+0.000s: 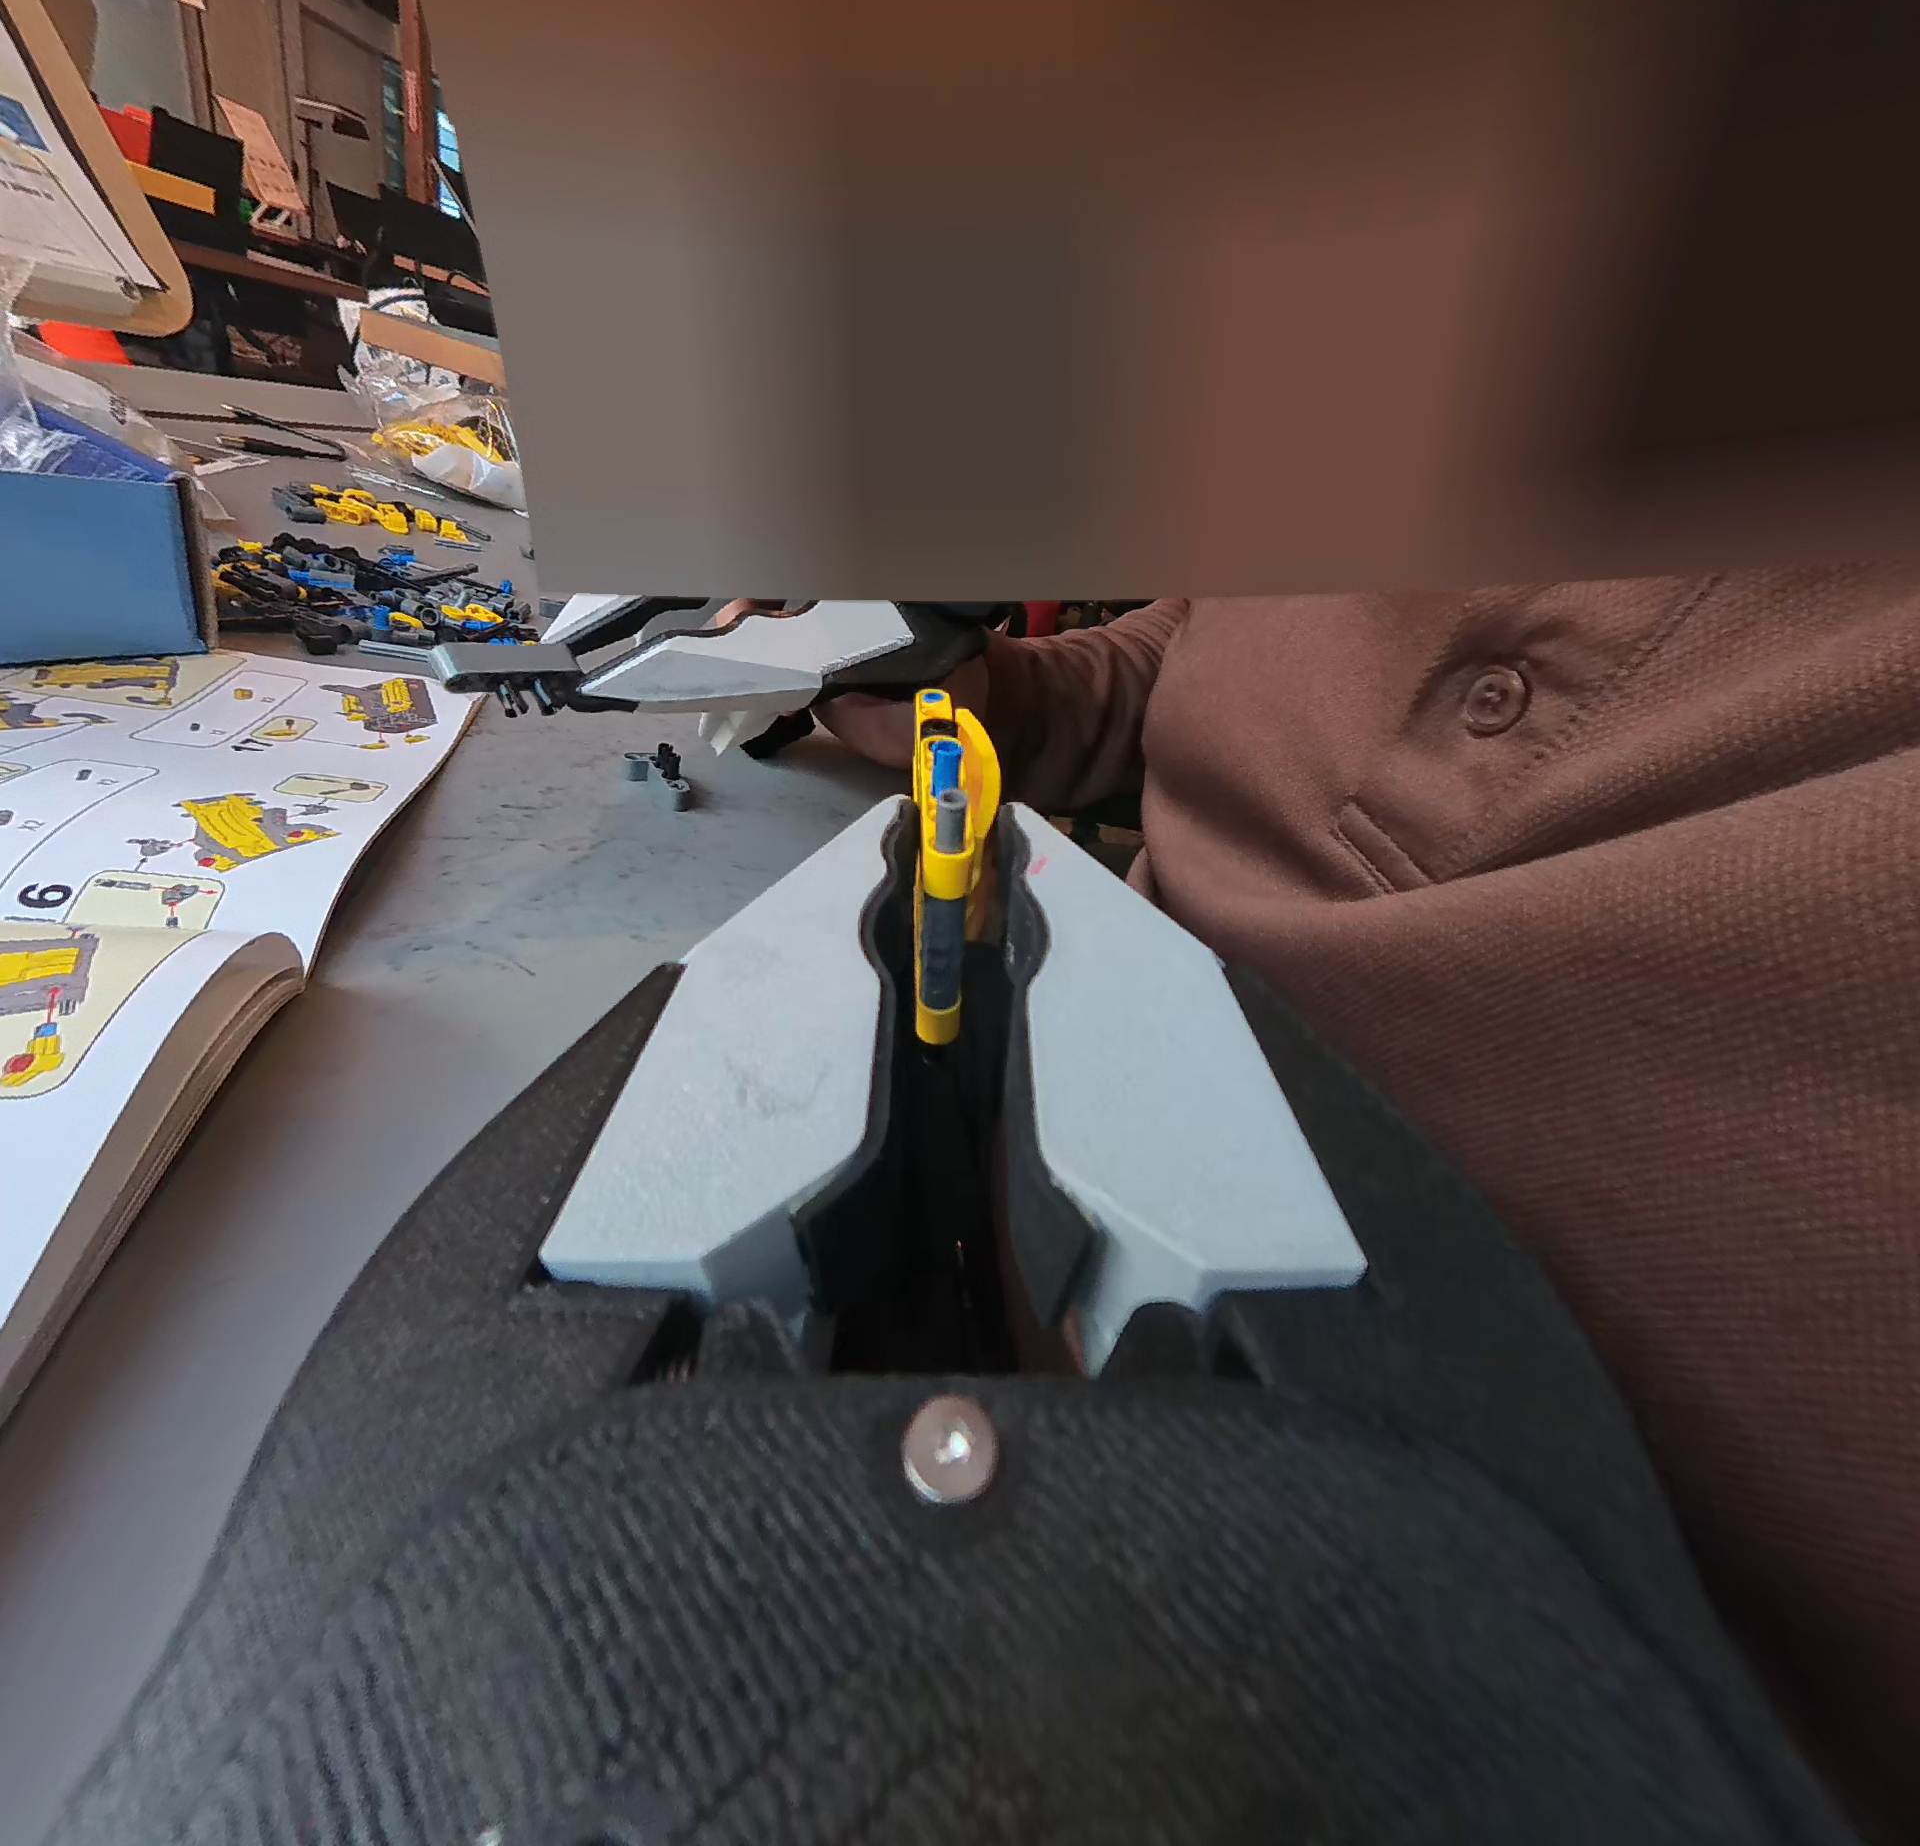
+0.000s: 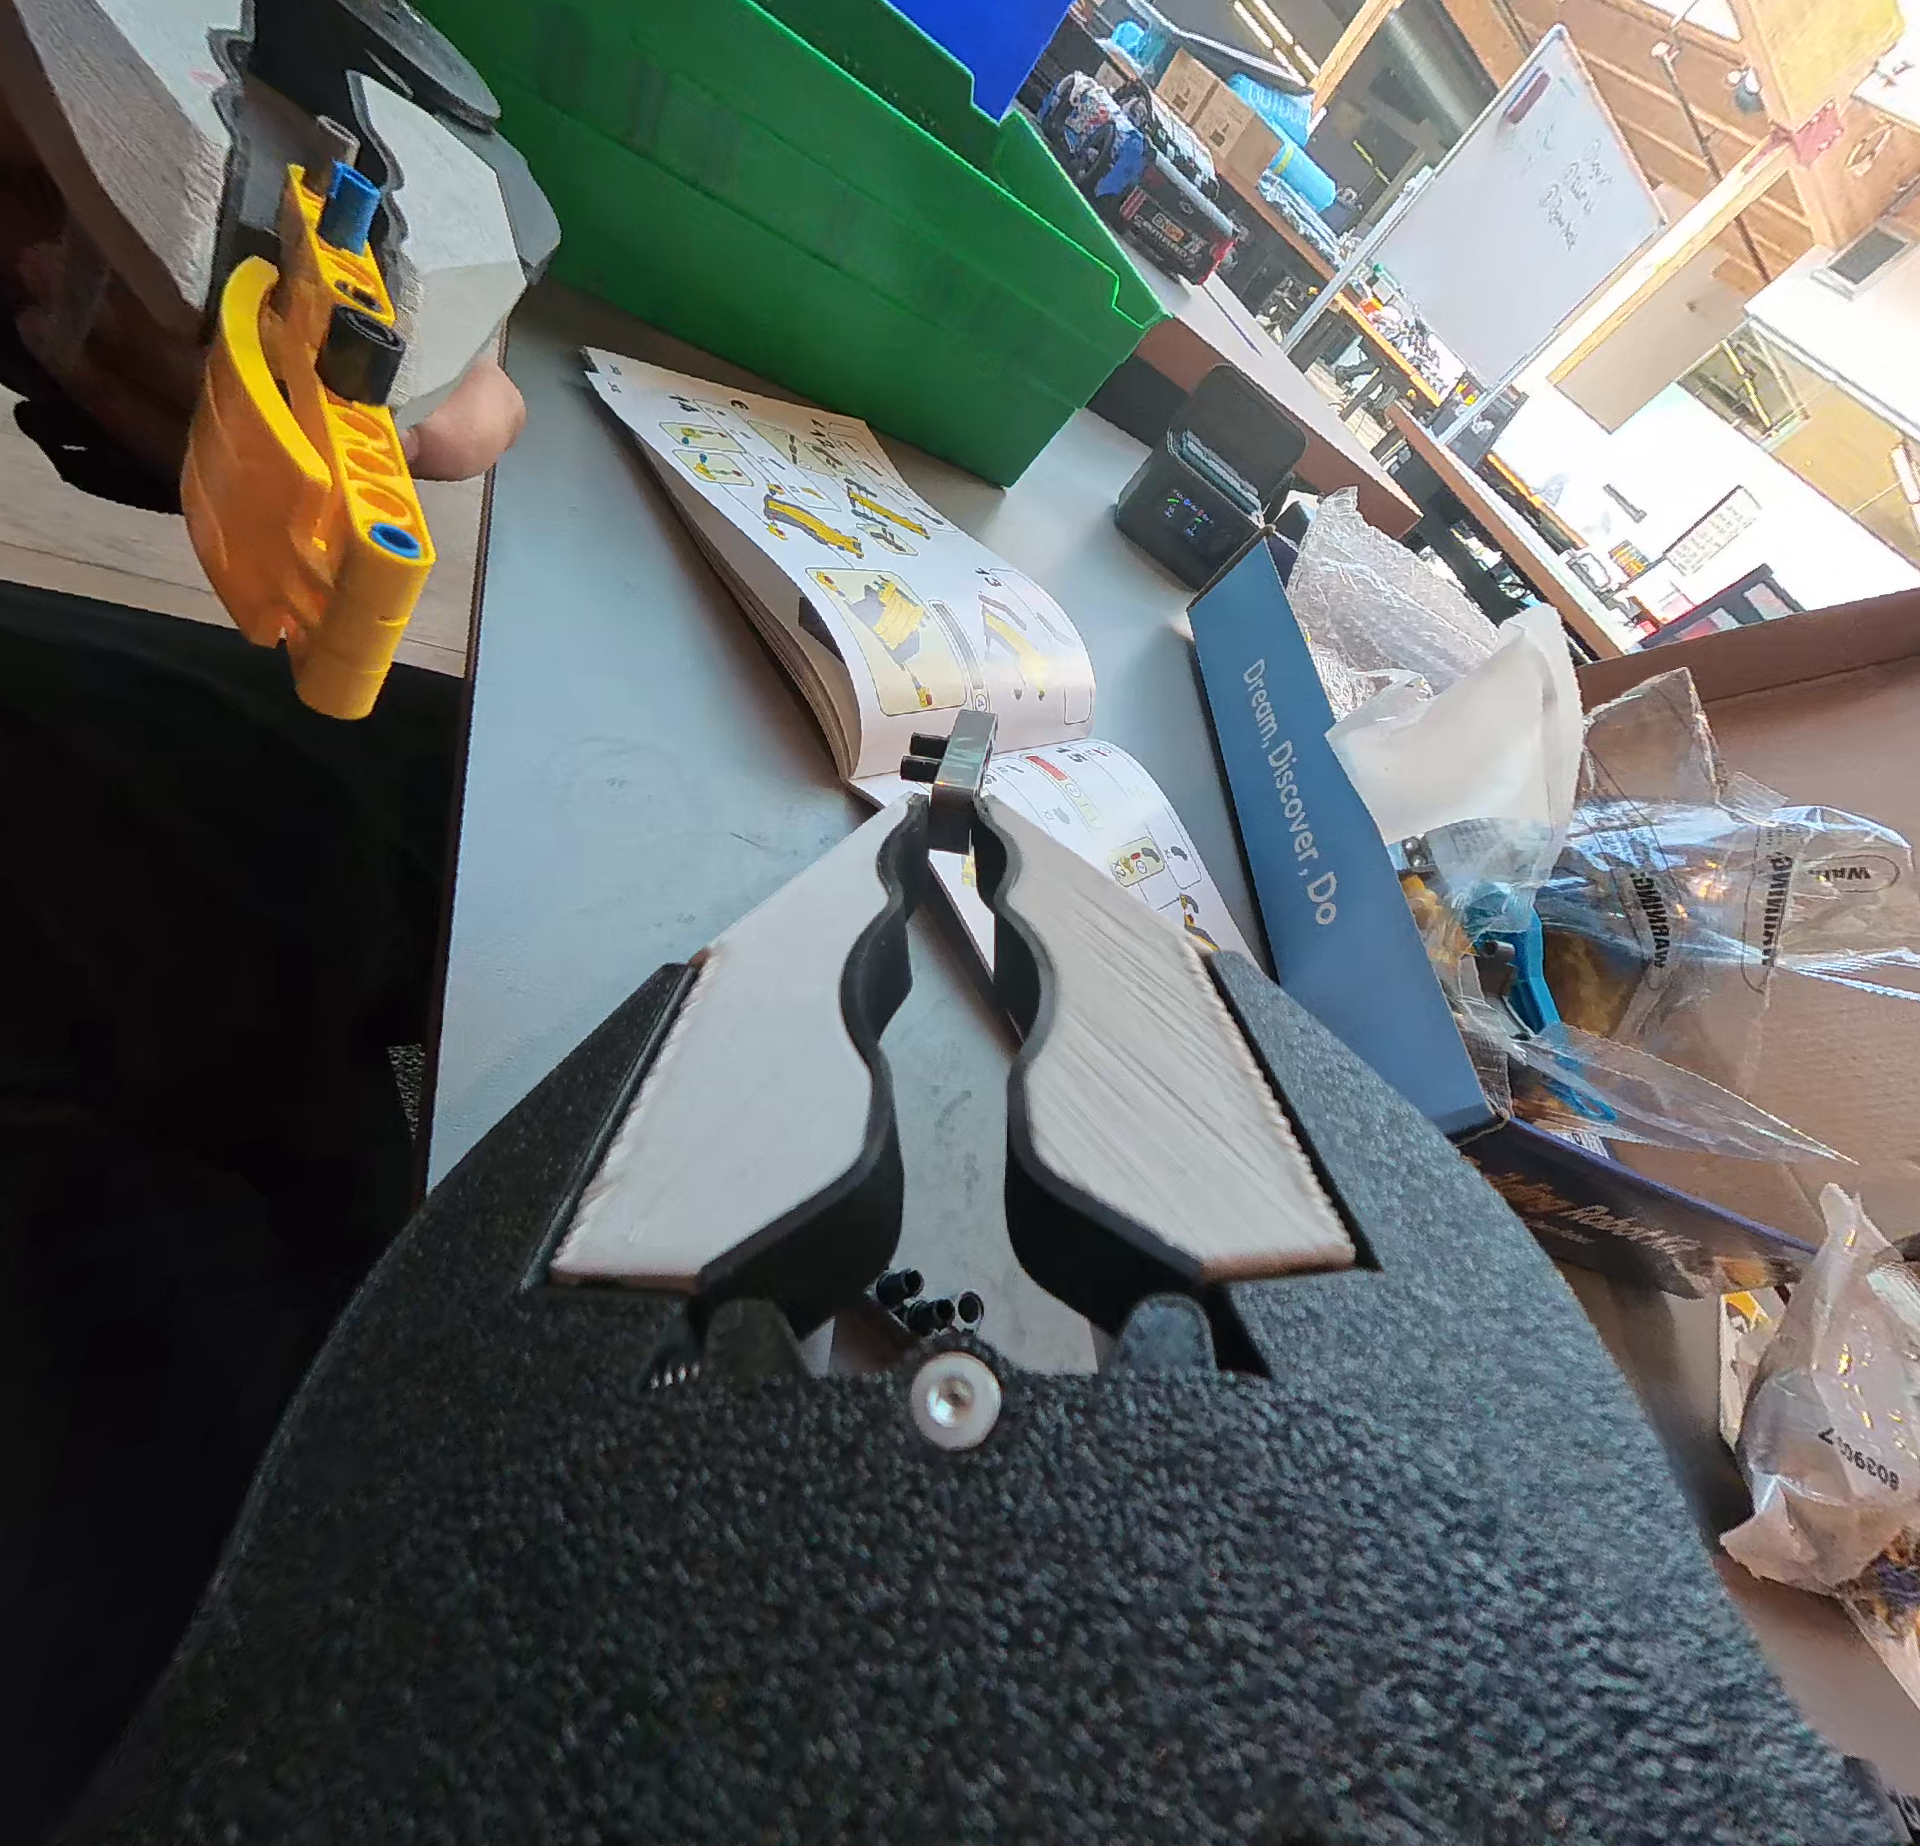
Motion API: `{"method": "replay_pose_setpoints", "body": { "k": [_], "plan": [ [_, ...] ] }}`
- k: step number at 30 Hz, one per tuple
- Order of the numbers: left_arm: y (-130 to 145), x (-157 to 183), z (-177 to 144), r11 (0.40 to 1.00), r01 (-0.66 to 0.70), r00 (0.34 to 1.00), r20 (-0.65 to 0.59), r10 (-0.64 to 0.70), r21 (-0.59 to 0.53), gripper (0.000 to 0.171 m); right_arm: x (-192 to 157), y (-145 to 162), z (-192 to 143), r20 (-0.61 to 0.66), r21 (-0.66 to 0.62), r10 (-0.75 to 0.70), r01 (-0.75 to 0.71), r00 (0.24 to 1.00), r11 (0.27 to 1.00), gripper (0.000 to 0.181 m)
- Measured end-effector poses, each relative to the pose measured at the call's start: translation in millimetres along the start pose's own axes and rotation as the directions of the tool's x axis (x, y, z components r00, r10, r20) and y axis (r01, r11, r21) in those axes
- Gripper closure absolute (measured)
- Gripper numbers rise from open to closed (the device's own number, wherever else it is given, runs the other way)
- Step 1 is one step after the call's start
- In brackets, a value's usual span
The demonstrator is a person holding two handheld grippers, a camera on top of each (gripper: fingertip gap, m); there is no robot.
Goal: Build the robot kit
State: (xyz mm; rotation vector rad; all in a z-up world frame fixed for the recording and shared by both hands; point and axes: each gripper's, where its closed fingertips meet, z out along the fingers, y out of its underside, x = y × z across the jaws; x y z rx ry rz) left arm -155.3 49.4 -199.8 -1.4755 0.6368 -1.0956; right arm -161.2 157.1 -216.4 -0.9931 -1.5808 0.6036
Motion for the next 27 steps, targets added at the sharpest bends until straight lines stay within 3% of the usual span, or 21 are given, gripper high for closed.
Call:
{"method": "replay_pose_setpoints", "body": {
  "k": [27],
  "plan": [
    [0.2,7.7,0.9,1.0,-0.009,0.999,-0.041,0.009,-0.003,0.16,-2.8,0.1,0.1,0.012,-0.001,-0.011,0.011,1.0,1.0,0.174]
  ]
}}
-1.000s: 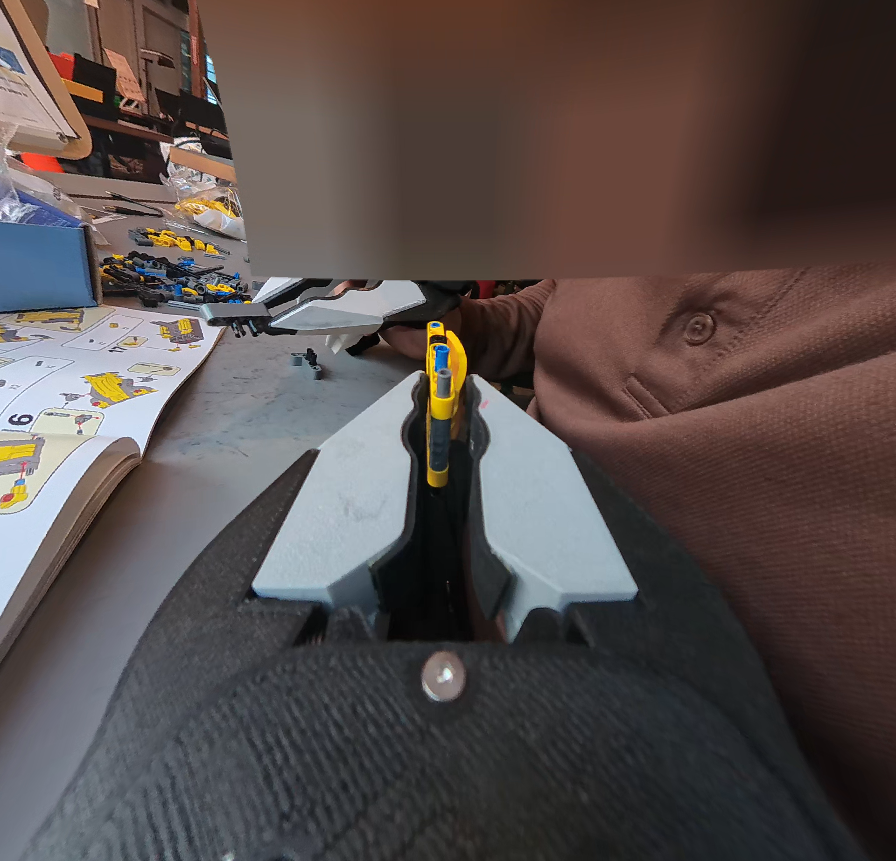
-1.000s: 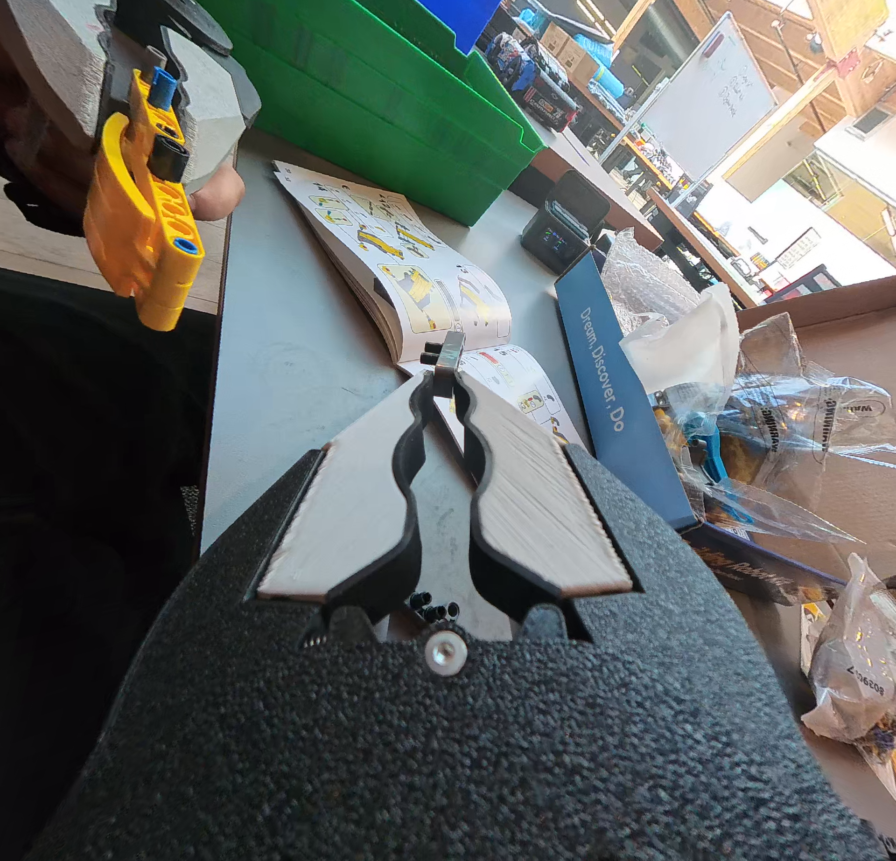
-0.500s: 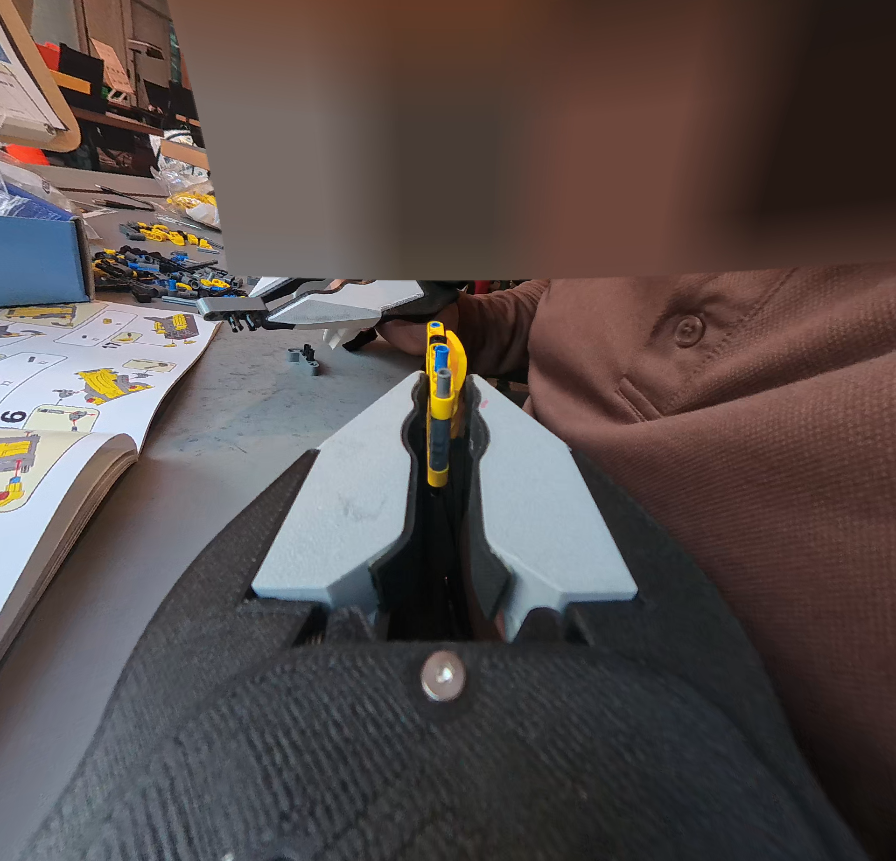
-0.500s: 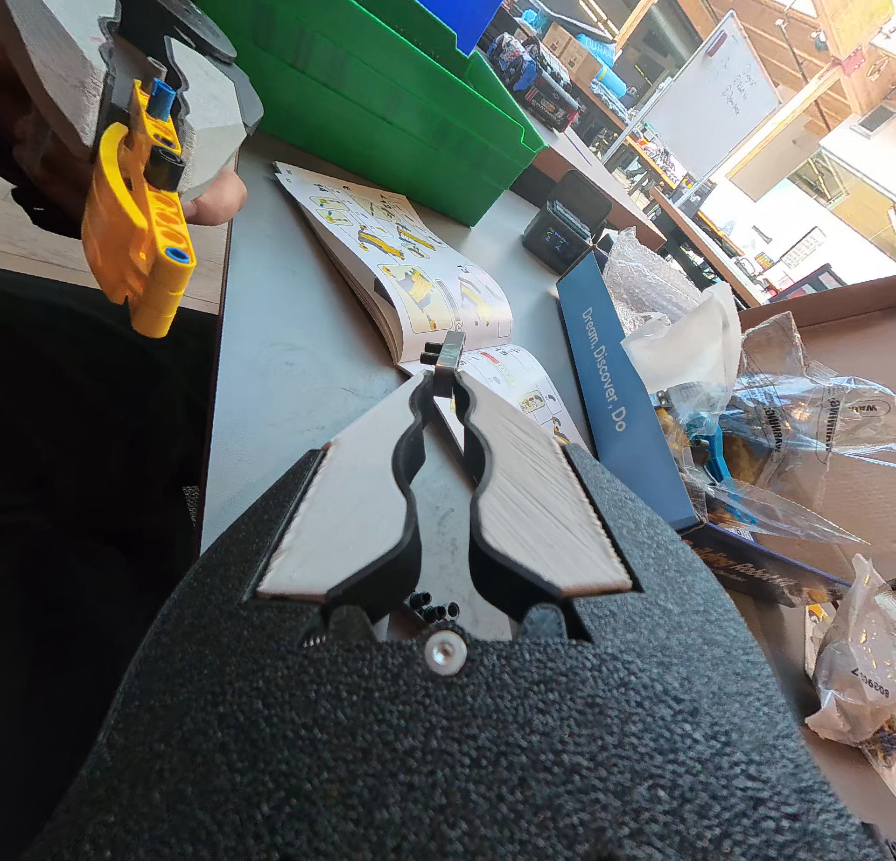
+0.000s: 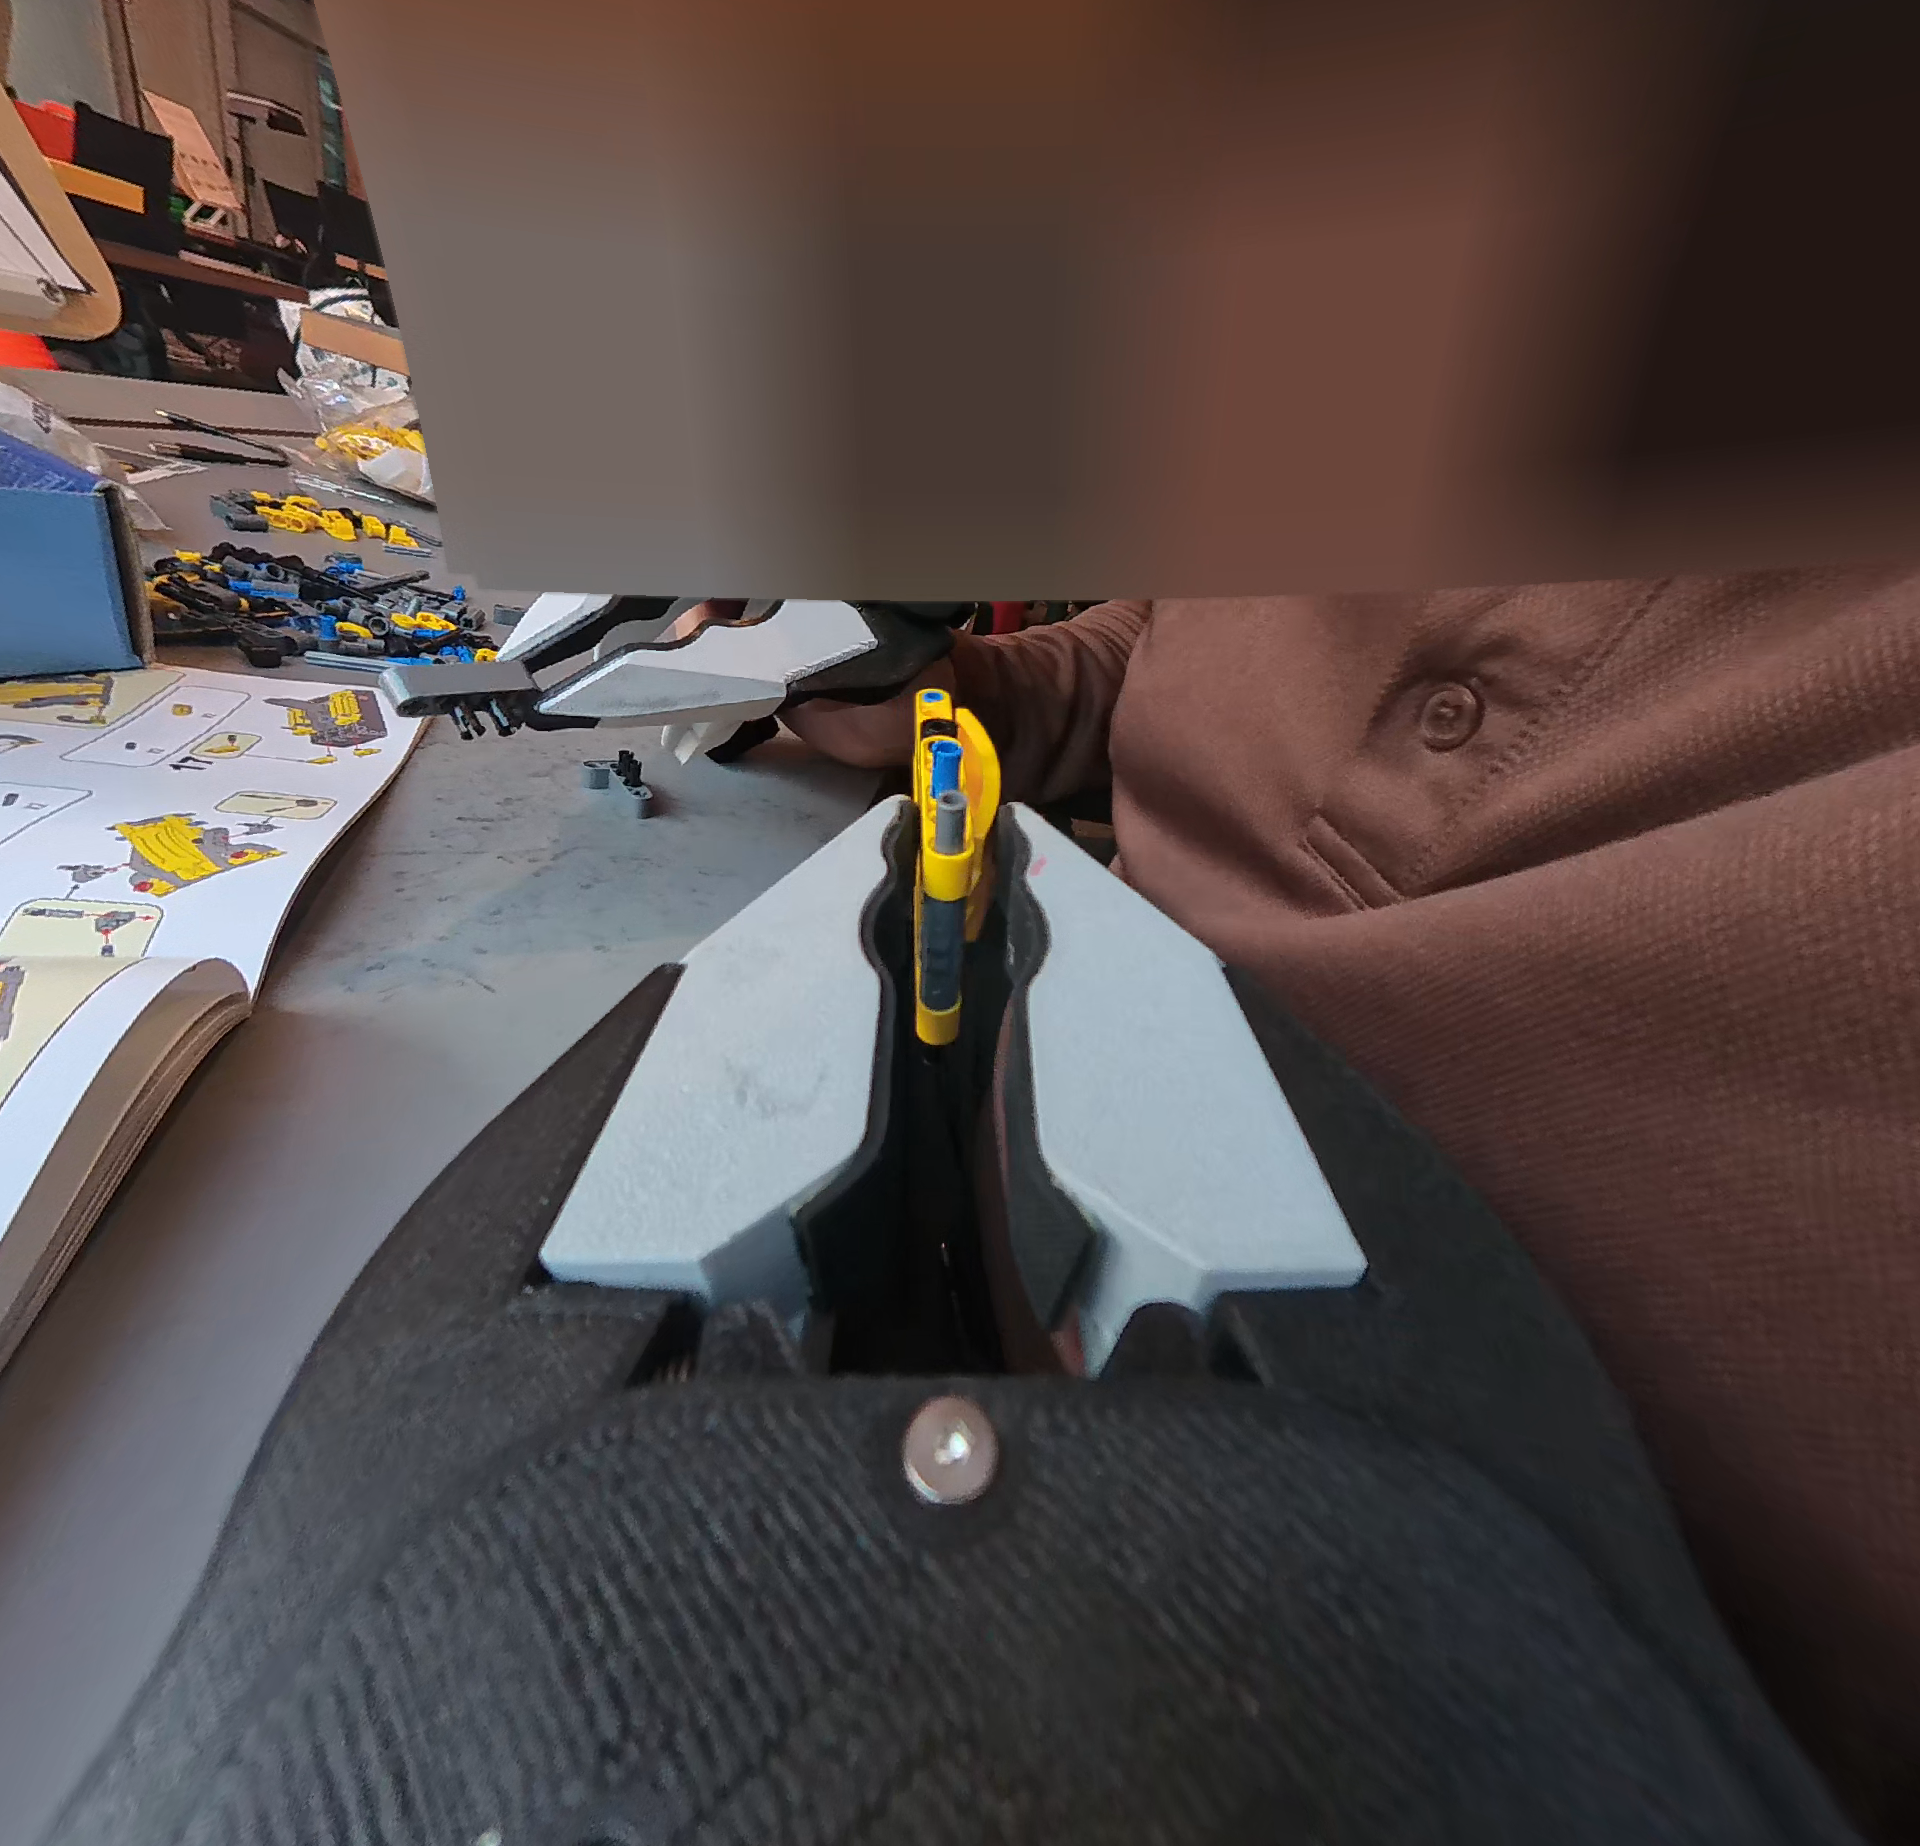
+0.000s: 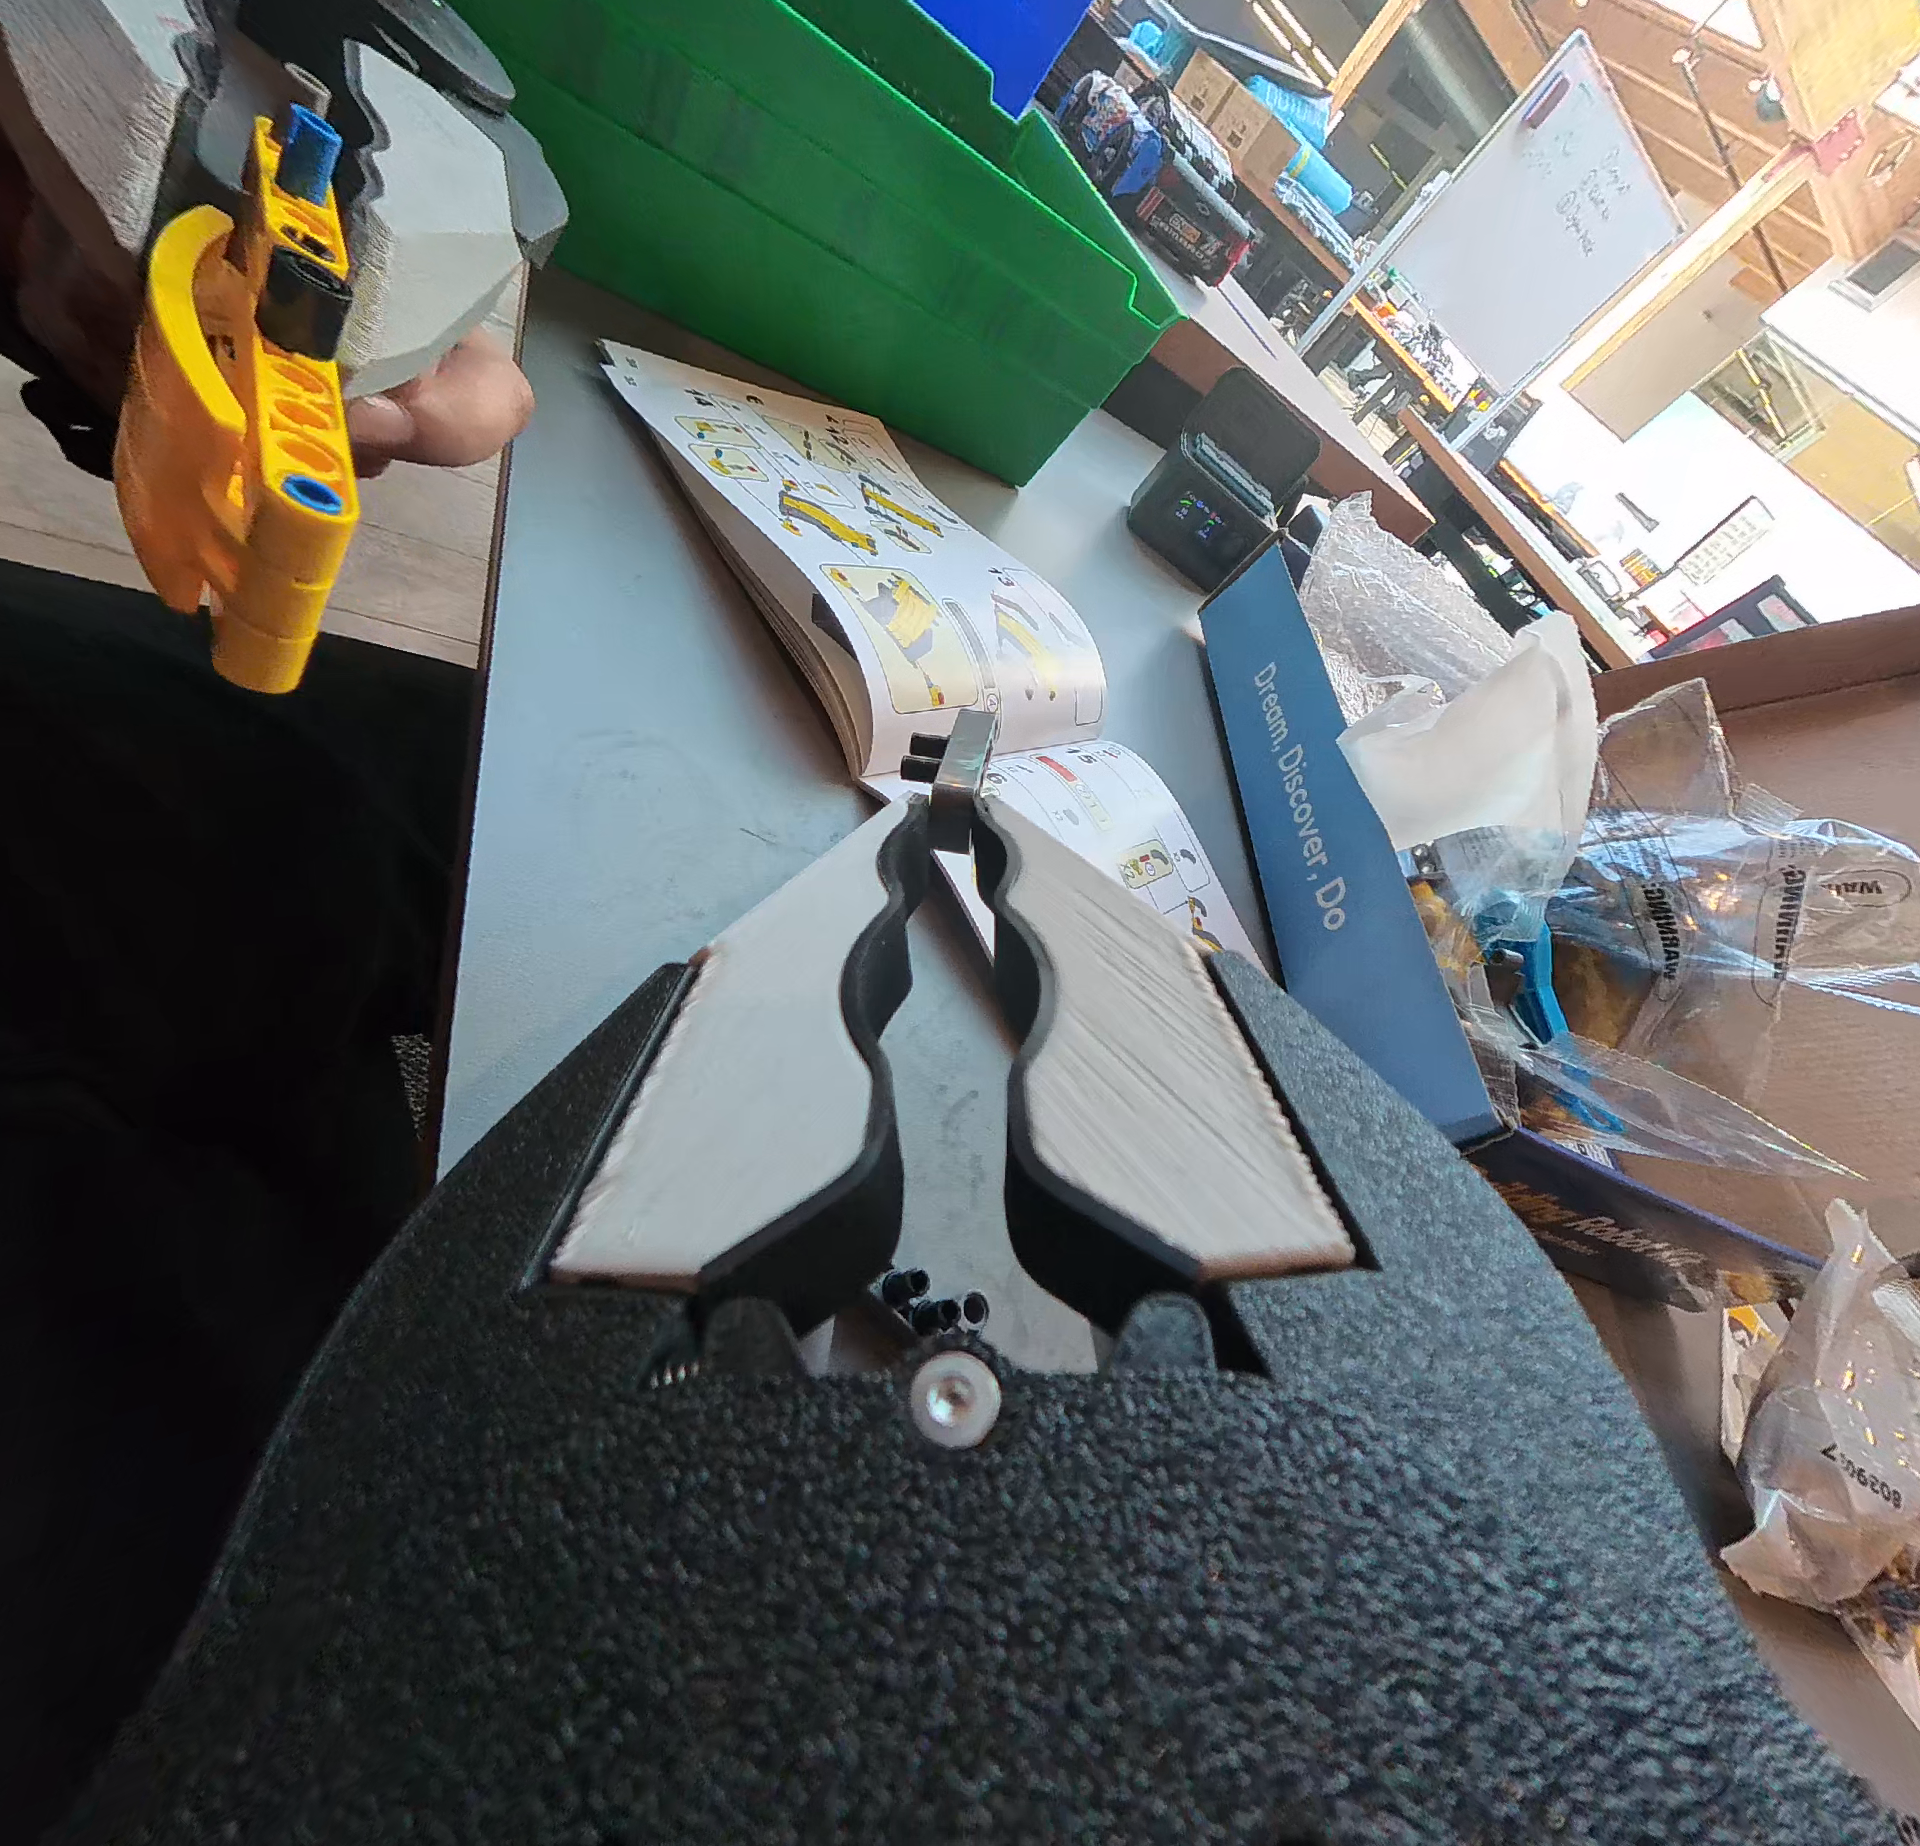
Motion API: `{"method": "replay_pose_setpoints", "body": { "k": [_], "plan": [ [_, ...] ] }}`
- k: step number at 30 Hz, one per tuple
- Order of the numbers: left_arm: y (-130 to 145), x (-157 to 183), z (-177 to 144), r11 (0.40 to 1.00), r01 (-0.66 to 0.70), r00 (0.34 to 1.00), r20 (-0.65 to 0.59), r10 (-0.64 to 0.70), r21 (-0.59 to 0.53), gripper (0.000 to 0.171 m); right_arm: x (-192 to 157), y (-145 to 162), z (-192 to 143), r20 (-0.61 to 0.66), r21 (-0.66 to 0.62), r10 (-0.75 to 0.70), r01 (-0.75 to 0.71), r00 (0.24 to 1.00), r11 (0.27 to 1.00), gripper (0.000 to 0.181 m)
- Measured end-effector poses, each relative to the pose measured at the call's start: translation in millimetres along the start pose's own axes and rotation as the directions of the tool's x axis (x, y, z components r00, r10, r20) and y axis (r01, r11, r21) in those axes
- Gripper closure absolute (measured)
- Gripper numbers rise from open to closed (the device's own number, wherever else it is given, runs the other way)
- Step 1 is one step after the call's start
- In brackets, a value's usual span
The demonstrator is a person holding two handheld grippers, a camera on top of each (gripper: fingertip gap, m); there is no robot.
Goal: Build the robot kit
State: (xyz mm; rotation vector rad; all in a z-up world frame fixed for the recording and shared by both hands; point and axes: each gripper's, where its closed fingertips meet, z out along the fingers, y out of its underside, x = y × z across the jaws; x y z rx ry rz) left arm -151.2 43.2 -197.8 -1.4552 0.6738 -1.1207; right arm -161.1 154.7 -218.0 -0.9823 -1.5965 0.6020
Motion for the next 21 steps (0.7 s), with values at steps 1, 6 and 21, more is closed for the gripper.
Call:
{"method": "replay_pose_setpoints", "body": {
  "k": [1,6,21],
  "plan": [
    [0,0,0,1.0,0.0,1.0,0.001,0.0,-0.001,0.16,0,0,0,0.0,0.0,0.0,0.0,1.0,1.0,0.174],
    [0,-2,0,1.0,0.007,1.0,0.004,-0.007,0.001,0.16,-1,0,0,0.005,-0.002,-0.004,0.004,1.0,1.0,0.174],
    [-9,-2,-4,0.991,0.124,0.992,-0.026,-0.122,0.054,0.16,-6,-18,-10,0.062,0.09,0.071,-0.076,0.996,0.993,0.174]
  ]
}}
